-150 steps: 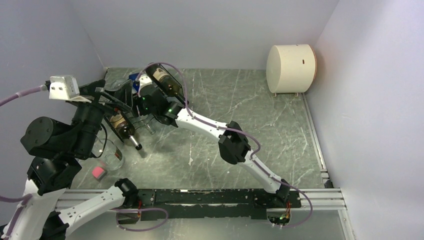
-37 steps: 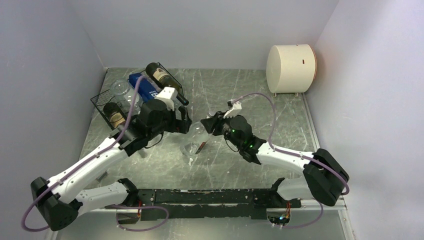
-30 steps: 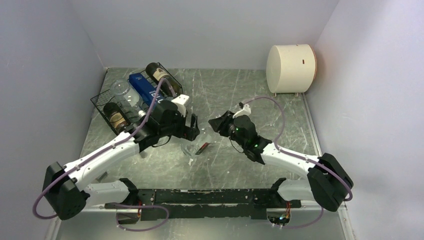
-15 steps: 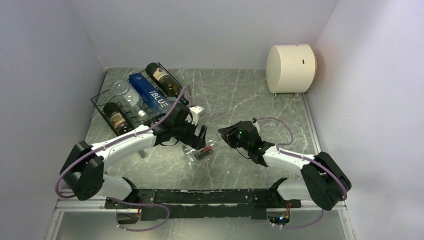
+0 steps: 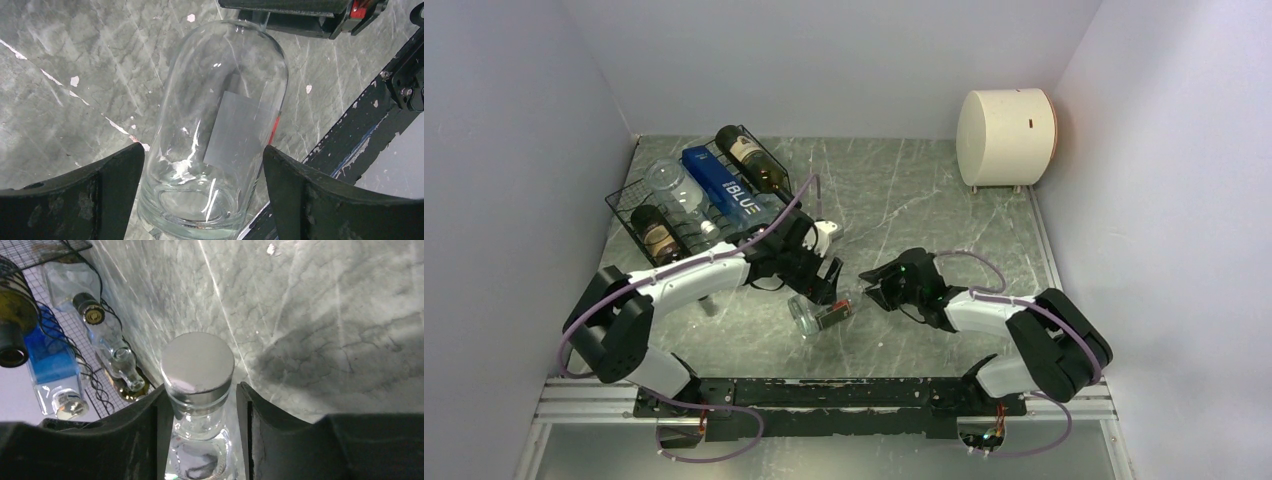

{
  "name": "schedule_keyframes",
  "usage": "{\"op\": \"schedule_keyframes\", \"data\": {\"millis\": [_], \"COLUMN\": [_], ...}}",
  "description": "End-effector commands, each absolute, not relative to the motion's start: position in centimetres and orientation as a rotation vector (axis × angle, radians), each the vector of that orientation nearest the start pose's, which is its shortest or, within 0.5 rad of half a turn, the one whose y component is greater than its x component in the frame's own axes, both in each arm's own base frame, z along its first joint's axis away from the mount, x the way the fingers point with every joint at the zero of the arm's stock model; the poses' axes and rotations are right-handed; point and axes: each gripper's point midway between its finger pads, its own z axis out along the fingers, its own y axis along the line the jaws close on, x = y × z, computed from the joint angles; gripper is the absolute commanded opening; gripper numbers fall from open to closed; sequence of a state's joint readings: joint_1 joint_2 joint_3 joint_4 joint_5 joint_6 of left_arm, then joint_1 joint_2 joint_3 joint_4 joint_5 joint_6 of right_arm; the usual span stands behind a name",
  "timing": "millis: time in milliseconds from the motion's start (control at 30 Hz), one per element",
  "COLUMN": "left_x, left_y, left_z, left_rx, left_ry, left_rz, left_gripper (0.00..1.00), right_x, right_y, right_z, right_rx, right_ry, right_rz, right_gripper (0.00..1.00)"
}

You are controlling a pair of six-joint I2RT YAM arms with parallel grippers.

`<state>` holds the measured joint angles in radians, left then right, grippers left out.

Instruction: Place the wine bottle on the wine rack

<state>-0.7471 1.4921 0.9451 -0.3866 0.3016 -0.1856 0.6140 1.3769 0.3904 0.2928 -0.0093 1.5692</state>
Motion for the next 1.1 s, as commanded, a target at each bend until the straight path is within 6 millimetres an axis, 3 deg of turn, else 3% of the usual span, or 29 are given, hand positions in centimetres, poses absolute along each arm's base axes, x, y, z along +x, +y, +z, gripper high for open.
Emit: {"op": "schedule_keyframes", "data": {"millis": [0, 100, 233, 333, 600, 800, 933, 1067], "left_x": [22.4, 22.7, 22.8, 22.8, 23.0, 23.3, 23.2, 23.4], "left_y": [-27.6, -27.4, -27.3, -27.5, -27.6, -27.5, -27.4, -27.3], "left_z": [8.3, 7.9, 7.8, 8.0, 8.3, 8.2, 7.8, 7.9], "left_rx": [0.885, 0.890, 0.897, 0.907, 0.922, 0.914, 0.920, 0.924], "left_ry": [2.482, 2.508, 2.518, 2.508, 2.505, 2.524, 2.537, 2.529], "left_rz": [-0.665, -0.632, -0.615, -0.627, -0.619, -0.596, -0.585, -0.575], "left_gripper": [0.90, 0.88, 0.87, 0.87, 0.87, 0.86, 0.85, 0.84], "right_x": [24.4, 24.3, 25.0, 25.8, 27.7, 29.1, 28.3, 26.7], "right_y": [22.1, 21.5, 20.3, 19.6, 19.7, 17.5, 17.6, 18.4], "right_z": [2.6, 2.9, 4.5, 6.6, 11.8, 14.4, 13.2, 10.5], "right_rx": [1.178, 1.143, 1.013, 0.745, -0.267, -0.550, -0.778, -1.032], "right_ry": [2.336, 2.344, 2.315, 2.286, 2.179, 1.954, 1.958, 2.000], "right_rz": [0.949, 0.906, 0.849, 0.807, 0.548, 0.310, 0.272, 0.317], "right_gripper": [0.56, 0.71, 0.80, 0.80, 0.78, 0.78, 0.78, 0.78]}}
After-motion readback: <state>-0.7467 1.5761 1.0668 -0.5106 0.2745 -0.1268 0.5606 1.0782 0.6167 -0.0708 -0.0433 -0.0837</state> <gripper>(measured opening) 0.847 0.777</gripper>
